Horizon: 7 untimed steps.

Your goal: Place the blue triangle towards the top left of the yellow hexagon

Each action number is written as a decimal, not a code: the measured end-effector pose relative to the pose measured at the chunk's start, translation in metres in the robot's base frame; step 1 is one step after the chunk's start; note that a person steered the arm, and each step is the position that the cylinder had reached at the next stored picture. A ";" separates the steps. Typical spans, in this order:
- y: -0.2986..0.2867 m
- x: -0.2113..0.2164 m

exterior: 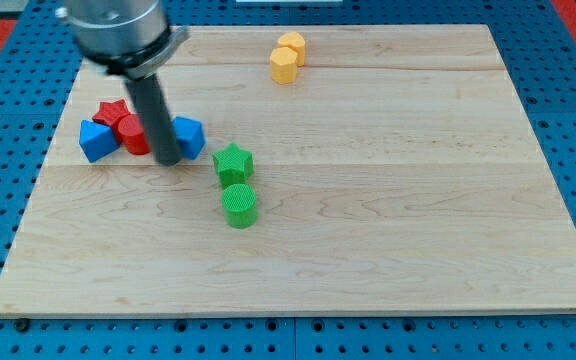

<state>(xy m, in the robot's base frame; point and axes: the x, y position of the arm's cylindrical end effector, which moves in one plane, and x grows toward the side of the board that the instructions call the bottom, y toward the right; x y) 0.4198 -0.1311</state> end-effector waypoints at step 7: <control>0.053 -0.056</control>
<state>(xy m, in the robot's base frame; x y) 0.3637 -0.0776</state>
